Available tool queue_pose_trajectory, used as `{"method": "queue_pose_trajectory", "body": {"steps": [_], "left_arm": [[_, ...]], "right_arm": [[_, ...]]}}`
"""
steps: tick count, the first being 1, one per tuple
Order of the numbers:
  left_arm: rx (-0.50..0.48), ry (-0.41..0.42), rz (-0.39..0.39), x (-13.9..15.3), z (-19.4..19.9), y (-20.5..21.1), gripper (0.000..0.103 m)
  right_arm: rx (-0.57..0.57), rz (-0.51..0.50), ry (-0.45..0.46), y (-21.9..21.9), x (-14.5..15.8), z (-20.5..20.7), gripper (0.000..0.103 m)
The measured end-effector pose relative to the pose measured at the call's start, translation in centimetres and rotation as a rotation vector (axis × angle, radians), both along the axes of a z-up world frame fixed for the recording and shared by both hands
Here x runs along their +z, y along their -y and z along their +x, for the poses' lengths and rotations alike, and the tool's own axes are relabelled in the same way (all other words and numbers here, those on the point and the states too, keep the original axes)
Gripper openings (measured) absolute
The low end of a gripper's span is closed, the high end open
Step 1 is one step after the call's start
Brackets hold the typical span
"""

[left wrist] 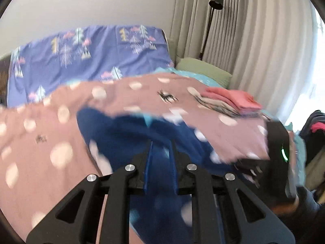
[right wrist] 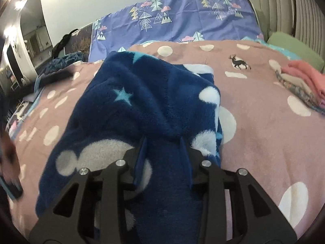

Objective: Fold small clothes

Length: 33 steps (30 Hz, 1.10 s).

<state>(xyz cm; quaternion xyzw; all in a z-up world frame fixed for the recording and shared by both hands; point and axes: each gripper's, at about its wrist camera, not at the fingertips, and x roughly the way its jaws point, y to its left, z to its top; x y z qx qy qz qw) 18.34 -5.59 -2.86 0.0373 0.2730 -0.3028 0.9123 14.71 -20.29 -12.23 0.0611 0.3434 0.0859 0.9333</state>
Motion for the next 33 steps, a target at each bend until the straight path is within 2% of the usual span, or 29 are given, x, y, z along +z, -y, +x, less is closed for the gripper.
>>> {"method": "queue_pose_trajectory", "body": {"steps": [2,3,4,5,6,7,8,10,11,12,15,16,17,18,20,22,23,24,26,27,30,33], "left_arm": [[0.019,0.032,0.120,-0.8,2.7,1.8,0.018],[0.047,0.037,0.200,-2.2,4.2,2.4,0.019],[0.088,0.005,0.330,-5.1,6.3,3.2,0.020],[0.085,-0.038,0.383,-7.9,7.8,3.5,0.018],[0.095,-0.081,0.315,-9.6,8.7,2.8,0.016],[0.115,-0.110,0.270,-9.4,8.9,2.6,0.016],[0.124,-0.110,0.292,-9.2,8.8,3.0,0.016],[0.110,-0.050,0.383,-8.7,7.9,4.0,0.014],[0.108,-0.054,0.370,-8.4,7.8,3.9,0.014],[0.106,-0.070,0.336,-7.8,7.8,3.5,0.017],[0.082,-0.152,0.133,-5.0,8.6,0.8,0.025],[0.102,-0.159,0.042,-4.1,9.0,-0.5,0.026],[0.123,-0.152,-0.016,-3.3,9.3,-1.4,0.028],[0.146,-0.135,-0.037,-3.0,9.4,-1.9,0.031],[0.185,-0.119,-0.013,-3.0,10.9,-2.1,0.032],[0.203,-0.165,0.123,-5.8,13.4,-1.2,0.035],[0.204,-0.170,0.199,-7.4,14.3,-0.5,0.040],[0.200,-0.160,0.239,-8.7,14.7,-0.1,0.042],[0.227,-0.227,0.111,-9.6,15.9,-0.7,0.042],[0.243,-0.263,0.077,-9.7,16.4,-0.8,0.042],[0.233,-0.234,0.141,-9.0,15.6,-0.3,0.042],[0.247,-0.211,0.146,-6.7,14.1,-1.0,0.043]], "right_arm": [[-0.013,0.005,0.004,0.0,0.1,0.0,0.034],[-0.022,0.015,0.013,0.0,-0.1,-0.1,0.034],[-0.032,0.030,0.024,0.3,-0.4,-0.2,0.034],[-0.040,0.046,0.036,0.5,-0.7,-0.3,0.034],[-0.034,0.055,0.056,0.4,-0.9,-0.4,0.034],[-0.041,0.033,0.063,0.2,-1.0,-0.4,0.034],[-0.049,0.019,0.072,0.1,-1.1,-0.5,0.034],[-0.050,0.024,0.071,0.2,-1.0,-0.5,0.034],[-0.044,0.023,0.073,0.2,-1.0,-0.5,0.034],[-0.041,0.023,0.075,0.2,-1.0,-0.6,0.034],[-0.032,0.031,0.085,0.4,-1.1,-0.9,0.034],[-0.029,0.035,0.087,0.5,-1.1,-1.0,0.034],[-0.028,0.039,0.087,0.6,-1.2,-0.9,0.034],[-0.027,0.040,0.086,0.6,-1.2,-1.0,0.034],[-0.027,0.038,0.088,0.5,-1.2,-1.0,0.034],[-0.026,0.037,0.092,0.6,-1.2,-1.0,0.034],[-0.023,0.036,0.093,0.5,-1.2,-1.0,0.034],[-0.021,0.035,0.094,0.4,-1.2,-0.9,0.034],[-0.028,0.040,0.091,0.6,-1.2,-0.8,0.034],[-0.027,0.046,0.089,0.7,-1.3,-0.7,0.034],[-0.018,0.053,0.088,0.8,-1.3,-0.9,0.035],[-0.009,0.045,0.095,0.8,-1.3,-1.1,0.035]]}}
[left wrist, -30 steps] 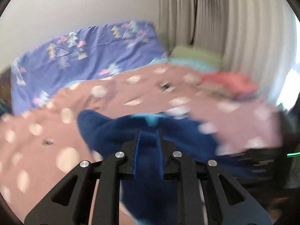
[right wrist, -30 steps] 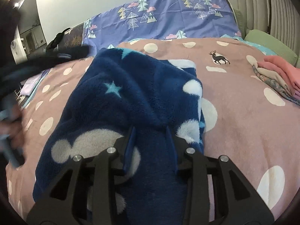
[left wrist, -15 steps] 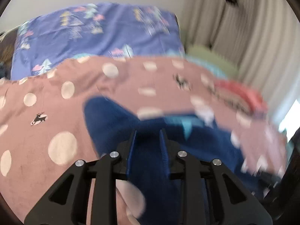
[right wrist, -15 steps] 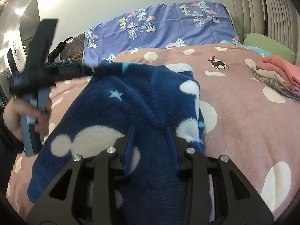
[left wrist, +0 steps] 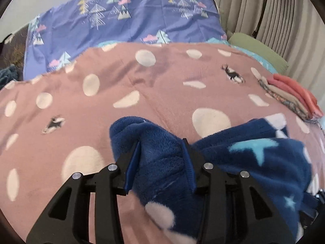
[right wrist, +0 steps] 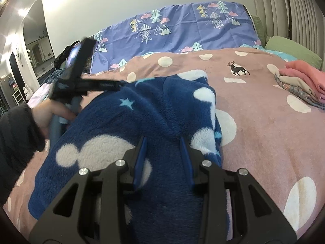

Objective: Fold small clothes

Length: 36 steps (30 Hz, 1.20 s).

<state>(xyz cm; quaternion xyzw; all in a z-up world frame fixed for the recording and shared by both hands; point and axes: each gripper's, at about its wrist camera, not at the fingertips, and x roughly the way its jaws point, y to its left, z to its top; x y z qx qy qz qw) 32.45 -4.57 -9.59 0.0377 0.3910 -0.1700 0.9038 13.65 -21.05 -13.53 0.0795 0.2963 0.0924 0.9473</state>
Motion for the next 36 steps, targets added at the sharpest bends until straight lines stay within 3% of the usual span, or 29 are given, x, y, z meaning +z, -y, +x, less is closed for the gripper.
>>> {"method": "queue_pose_trajectory", "body": {"steps": [3,6,7,8,9,10,11,13,17,21,22,25,28,33,36], "left_arm": [[-0.031,0.033,-0.031,3.2,-1.6,-0.9,0.043],[-0.211,0.076,-0.145,5.5,-6.9,-0.2,0.048],[-0.262,0.074,-0.147,5.4,-8.1,0.2,0.051],[-0.314,0.072,-0.107,4.6,-9.4,1.1,0.052],[-0.327,0.048,0.011,2.2,-10.2,2.5,0.053],[-0.316,0.069,0.081,0.3,-10.6,3.2,0.053],[-0.300,0.125,0.093,-1.0,-11.2,3.3,0.052],[-0.253,0.082,0.009,-1.0,-10.7,2.5,0.051],[-0.265,0.058,0.012,-0.5,-10.4,2.3,0.051],[-0.247,0.060,-0.012,-0.4,-10.8,1.9,0.050],[-0.236,0.067,-0.011,-0.5,-11.1,2.1,0.050],[-0.219,0.080,0.004,-0.3,-11.4,2.6,0.051],[-0.202,0.110,0.057,1.5,-12.7,3.0,0.051],[-0.338,0.150,-0.074,4.9,-17.3,1.7,0.058],[-0.363,0.086,0.038,2.2,-18.3,3.1,0.064]], "right_arm": [[0.004,0.015,-0.002,0.3,0.0,0.0,0.035],[0.010,0.031,-0.004,0.5,-0.1,0.0,0.035],[0.010,0.035,-0.002,0.5,-0.1,-0.1,0.035],[0.012,0.041,0.002,0.6,-0.1,-0.1,0.035],[0.015,0.049,0.010,0.7,0.0,-0.2,0.035],[0.021,0.065,0.020,0.9,-0.1,-0.4,0.035],[0.030,0.083,0.026,1.1,0.0,-0.6,0.035],[0.015,0.074,0.045,1.3,0.7,-1.5,0.035],[-0.024,0.040,0.111,1.8,2.5,-4.6,0.035],[0.000,0.093,0.188,2.4,4.2,-7.6,0.041],[0.018,0.074,0.177,2.1,4.2,-7.9,0.045],[0.023,-0.068,-0.028,0.5,0.6,-4.8,0.047],[0.030,-0.001,-0.050,1.6,0.2,-4.2,0.047],[0.047,0.033,-0.056,2.3,0.2,-4.5,0.047],[0.044,0.079,-0.041,2.8,0.5,-4.8,0.047]]}}
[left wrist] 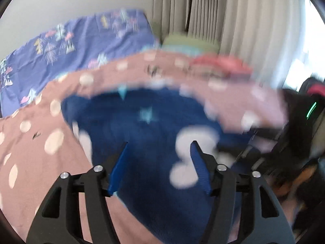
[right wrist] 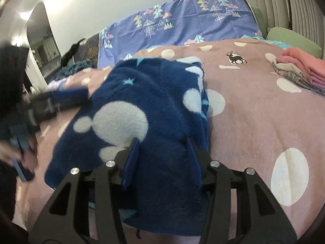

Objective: Fold small clothes

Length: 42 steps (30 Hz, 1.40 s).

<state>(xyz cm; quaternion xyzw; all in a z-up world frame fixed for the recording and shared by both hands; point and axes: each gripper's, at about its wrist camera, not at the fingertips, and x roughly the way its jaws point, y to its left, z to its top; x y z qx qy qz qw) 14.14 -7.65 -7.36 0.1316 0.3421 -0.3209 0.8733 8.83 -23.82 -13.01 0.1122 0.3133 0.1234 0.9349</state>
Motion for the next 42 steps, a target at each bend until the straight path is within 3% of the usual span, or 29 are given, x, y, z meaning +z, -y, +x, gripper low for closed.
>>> {"method": "queue_pose_trajectory", "body": {"steps": [2,6,10,16,18,21,23,24,25,27,29,31,33,34,36,38,40,42], "left_arm": [[0.011,0.068,0.022,-2.1,-0.6,0.3,0.064],[0.040,0.021,-0.022,-1.7,-0.1,-0.1,0.064],[0.064,0.049,-0.026,-1.9,-0.3,0.3,0.064],[0.090,0.054,-0.032,-1.9,-0.6,0.3,0.065],[0.094,0.051,-0.026,-1.8,-0.7,0.4,0.065],[0.095,0.056,-0.031,-1.9,-0.8,0.3,0.065],[0.094,0.058,-0.038,-1.9,-0.8,0.1,0.065],[0.086,0.057,-0.033,-1.9,-0.9,0.2,0.066],[0.080,0.074,-0.019,-1.9,-1.2,0.3,0.066],[0.079,0.096,-0.004,-1.6,-1.6,0.2,0.066],[0.086,0.064,-0.040,-1.0,-1.7,-0.5,0.065],[0.093,0.019,-0.117,-0.1,-1.7,-1.7,0.059],[0.085,-0.013,-0.185,0.6,-2.0,-2.7,0.037],[0.068,-0.028,-0.196,0.6,-2.3,-2.6,0.032],[0.034,-0.042,-0.147,0.0,-2.7,-1.9,0.028],[0.019,0.014,-0.007,-1.6,-3.3,-0.1,0.028],[0.003,0.063,0.071,-2.1,-3.8,1.0,0.027],[0.012,0.051,0.089,-2.0,-3.6,1.2,0.026]], "right_arm": [[-0.025,0.047,0.015,0.8,1.1,-1.2,0.049],[-0.082,0.147,0.052,4.4,2.7,-3.9,0.051],[-0.113,0.256,0.005,7.8,1.8,-6.1,0.052],[-0.044,0.277,-0.054,6.0,0.8,-7.2,0.052],[-0.022,0.243,-0.014,4.7,1.7,-7.6,0.051],[-0.037,0.068,0.027,1.9,2.5,-7.2,0.051],[-0.084,-0.119,-0.082,0.1,0.0,-5.0,0.052],[-0.082,-0.125,-0.138,0.1,-1.5,-4.2,0.053],[-0.075,-0.018,-0.199,0.9,-3.3,-3.4,0.053],[-0.092,0.144,-0.229,2.6,-3.7,-3.3,0.053],[-0.081,0.134,-0.211,2.6,-3.4,-3.3,0.053],[-0.072,0.072,-0.196,2.0,-3.1,-3.5,0.054],[-0.077,0.051,-0.188,1.8,-3.1,-3.4,0.056],[-0.079,0.058,-0.192,1.8,-3.3,-3.4,0.057],[-0.081,0.072,-0.199,1.9,-3.4,-3.2,0.059],[-0.086,0.071,-0.200,1.9,-3.2,-3.5,0.059],[-0.126,0.042,-0.178,2.0,-2.4,-4.1,0.058],[-0.154,0.024,-0.118,1.9,-1.0,-5.1,0.046]]}}
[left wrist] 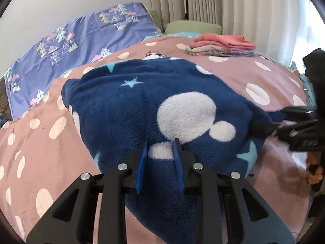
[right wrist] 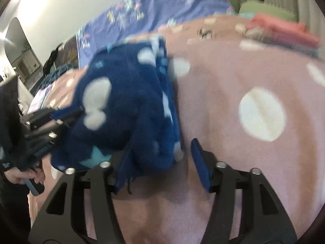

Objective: Fold small clothes

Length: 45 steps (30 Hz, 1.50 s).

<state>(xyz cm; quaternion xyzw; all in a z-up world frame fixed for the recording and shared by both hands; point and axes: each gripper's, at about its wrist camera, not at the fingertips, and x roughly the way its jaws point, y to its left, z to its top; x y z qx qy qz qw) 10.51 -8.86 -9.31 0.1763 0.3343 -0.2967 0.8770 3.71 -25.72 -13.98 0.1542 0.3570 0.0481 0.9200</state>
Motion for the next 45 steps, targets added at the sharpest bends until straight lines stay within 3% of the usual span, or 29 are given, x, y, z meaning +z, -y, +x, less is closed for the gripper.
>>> {"method": "queue_pose_trajectory", "body": {"steps": [2,5,7,9,11,12,13,16,18,20,22,27,32,45], "left_arm": [[-0.004,0.000,0.007,0.0,0.0,0.0,0.026],[0.000,-0.005,-0.012,-0.1,0.0,-0.2,0.026],[0.003,-0.007,-0.028,-0.2,0.0,-0.4,0.026],[0.005,-0.006,-0.038,-0.2,0.0,-0.5,0.026],[-0.001,-0.010,-0.050,-0.3,0.0,-0.6,0.027],[-0.007,-0.007,-0.053,-0.4,0.0,-0.5,0.028],[-0.003,0.001,-0.049,-0.5,-0.1,-0.5,0.028],[-0.003,0.000,-0.052,-0.5,-0.1,-0.5,0.028],[-0.003,-0.004,-0.060,-0.5,-0.3,-0.6,0.028],[0.001,-0.003,-0.069,-0.5,-0.3,-0.8,0.028],[0.005,0.001,-0.068,-0.5,-0.4,-0.8,0.028],[0.013,0.004,-0.065,-0.4,-0.4,-0.8,0.028],[0.020,0.006,-0.062,-0.3,-0.4,-0.8,0.028],[0.020,0.002,-0.070,-0.3,-0.4,-0.8,0.028]], "right_arm": [[-0.006,-0.054,0.102,-0.6,2.1,-1.4,0.033],[0.074,-0.085,0.236,-2.2,4.3,-2.6,0.033],[0.141,-0.073,0.249,-3.3,4.3,-2.2,0.033],[0.158,-0.091,0.189,-4.3,3.3,-0.9,0.033],[0.149,-0.100,0.015,-4.6,0.1,2.2,0.038],[0.145,-0.059,-0.015,-4.3,-1.0,2.9,0.038],[0.131,-0.043,-0.004,-4.1,-1.1,2.9,0.037],[0.128,-0.122,0.002,-5.2,-0.3,2.8,0.039],[0.126,-0.087,0.007,-4.7,0.1,2.3,0.043],[0.123,0.018,0.017,-3.4,0.5,1.4,0.065],[0.090,0.129,0.011,-1.8,1.0,0.4,0.080],[0.037,0.151,-0.053,0.0,0.6,-1.0,0.081],[0.031,0.305,-0.175,0.4,-2.4,-0.6,0.082],[0.036,0.492,-0.203,1.1,-3.5,2.5,0.089]]}}
